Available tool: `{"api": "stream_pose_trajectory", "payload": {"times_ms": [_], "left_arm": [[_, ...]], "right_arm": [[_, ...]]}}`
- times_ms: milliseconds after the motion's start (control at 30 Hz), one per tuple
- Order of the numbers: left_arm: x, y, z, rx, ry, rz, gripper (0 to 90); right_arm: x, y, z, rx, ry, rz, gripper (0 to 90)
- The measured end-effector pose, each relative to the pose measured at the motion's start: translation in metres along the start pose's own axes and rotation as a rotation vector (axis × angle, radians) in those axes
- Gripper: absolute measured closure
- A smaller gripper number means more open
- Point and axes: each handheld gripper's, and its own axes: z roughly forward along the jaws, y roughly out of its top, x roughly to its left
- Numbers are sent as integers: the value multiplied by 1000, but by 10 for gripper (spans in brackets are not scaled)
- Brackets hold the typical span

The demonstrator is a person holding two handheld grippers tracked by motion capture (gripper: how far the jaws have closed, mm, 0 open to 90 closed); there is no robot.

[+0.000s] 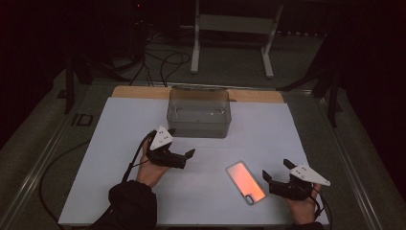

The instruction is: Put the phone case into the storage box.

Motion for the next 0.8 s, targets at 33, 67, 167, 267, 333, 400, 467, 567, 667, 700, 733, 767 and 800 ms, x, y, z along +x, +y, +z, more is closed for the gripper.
{"api": "stream_pose_trajectory", "payload": {"times_ms": [33,67,167,267,333,400,467,567,667,700,733,767,800], "left_arm": [[0,1,2,3,-2,2,5],[-1,2,4,6,-4,2,5],[-2,4,10,15,-12,8,5],[-3,5,16,23,-19,12,5],[-5,6,20,28,-24,11,5],[-7,7,25,31,-31,11,5],[-9,8,29,37,-38,16,5],[-12,9,36,47,-47,16,8],[-14,10,42,54,-56,17,10],[-15,11,44,59,-58,19,10],[-16,11,46,62,-62,21,11],[-17,12,48,65,-66,23,11],[-17,12,48,65,-66,23,12]], "right_arm": [[0,0,0,0,0,0,91],[0,0,0,-1,0,1,91],[0,0,0,-2,-1,0,92],[-1,0,0,-4,-3,0,91],[-1,0,0,-3,-1,-1,91],[-1,0,-1,-3,-1,-2,91],[-1,0,-1,-3,-2,0,91],[-1,0,-1,-3,-2,0,92],[-1,0,-1,-2,-2,-1,92],[-1,0,-1,-3,-2,-1,91],[-1,0,-1,-2,-3,-1,92],[-1,0,-1,-4,-5,1,91],[-1,0,-1,-4,-5,1,91]]}}
